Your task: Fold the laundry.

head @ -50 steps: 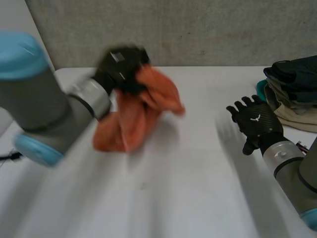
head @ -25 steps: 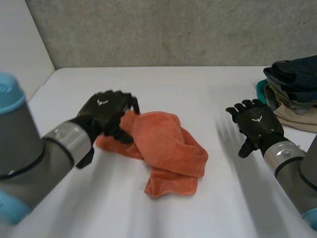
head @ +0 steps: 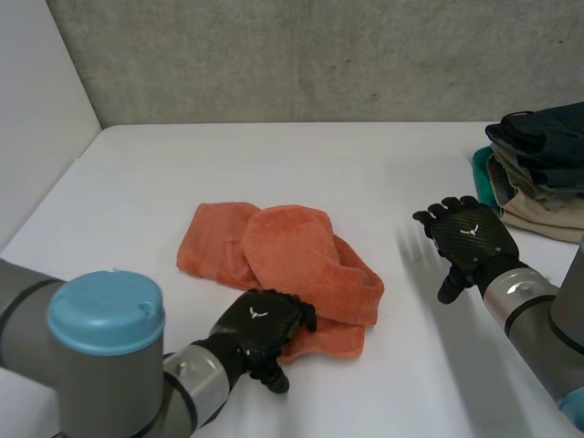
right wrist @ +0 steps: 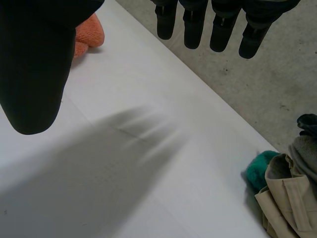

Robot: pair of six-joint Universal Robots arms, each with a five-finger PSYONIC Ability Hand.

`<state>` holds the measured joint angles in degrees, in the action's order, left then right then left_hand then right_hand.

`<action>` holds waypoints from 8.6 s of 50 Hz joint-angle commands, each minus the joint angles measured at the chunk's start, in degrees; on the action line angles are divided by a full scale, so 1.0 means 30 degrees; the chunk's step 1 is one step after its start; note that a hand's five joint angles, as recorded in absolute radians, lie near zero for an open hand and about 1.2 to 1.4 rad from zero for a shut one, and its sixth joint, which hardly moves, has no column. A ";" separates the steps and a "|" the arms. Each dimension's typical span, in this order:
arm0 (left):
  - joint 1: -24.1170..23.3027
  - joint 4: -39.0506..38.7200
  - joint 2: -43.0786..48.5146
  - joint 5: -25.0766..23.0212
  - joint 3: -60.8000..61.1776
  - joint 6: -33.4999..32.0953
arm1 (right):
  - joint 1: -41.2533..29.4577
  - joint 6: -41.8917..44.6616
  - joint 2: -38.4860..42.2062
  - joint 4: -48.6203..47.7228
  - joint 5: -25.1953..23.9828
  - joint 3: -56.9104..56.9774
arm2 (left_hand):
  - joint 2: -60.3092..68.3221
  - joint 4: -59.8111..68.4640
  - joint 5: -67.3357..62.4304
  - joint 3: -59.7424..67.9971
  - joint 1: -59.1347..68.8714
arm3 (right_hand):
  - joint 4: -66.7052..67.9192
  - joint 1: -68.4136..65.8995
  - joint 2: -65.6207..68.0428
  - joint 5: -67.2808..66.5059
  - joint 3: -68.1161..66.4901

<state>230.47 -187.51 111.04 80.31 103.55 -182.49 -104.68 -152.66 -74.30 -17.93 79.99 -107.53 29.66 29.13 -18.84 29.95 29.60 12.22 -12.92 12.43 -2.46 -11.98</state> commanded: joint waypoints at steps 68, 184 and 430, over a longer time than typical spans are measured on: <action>-0.0915 0.0041 -0.7424 0.3963 -1.0405 -0.0663 | -0.7061 -1.6731 1.1436 0.2023 0.0579 1.4982 | 1.6779 1.6957 -1.7054 1.6683 1.6802 | 0.5567 -0.5333 0.5497 -0.5488 -0.5646; 0.7903 -0.9949 -0.1829 -0.1838 0.0407 -0.5263 | 0.2664 -0.5272 0.7978 0.5563 -0.0676 1.0850 | 1.6779 1.6957 -1.7054 1.6683 1.6802 | 0.7027 -0.6794 0.6957 -0.6949 -0.7106; 1.3001 -0.2767 0.1744 -0.5092 -0.1146 -0.3827 | 0.1113 0.1492 0.5782 0.2432 0.1521 0.7307 | 0.2992 0.3171 -0.3268 0.2896 0.3015 | 2.2592 -2.2359 2.2522 -2.2514 -2.2672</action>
<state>270.51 -193.77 115.57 62.67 100.59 -193.34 -101.42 -148.15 -56.90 -10.78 84.63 -85.55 34.74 34.60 -23.67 35.32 34.89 68.62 -64.65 67.95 -58.15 -68.25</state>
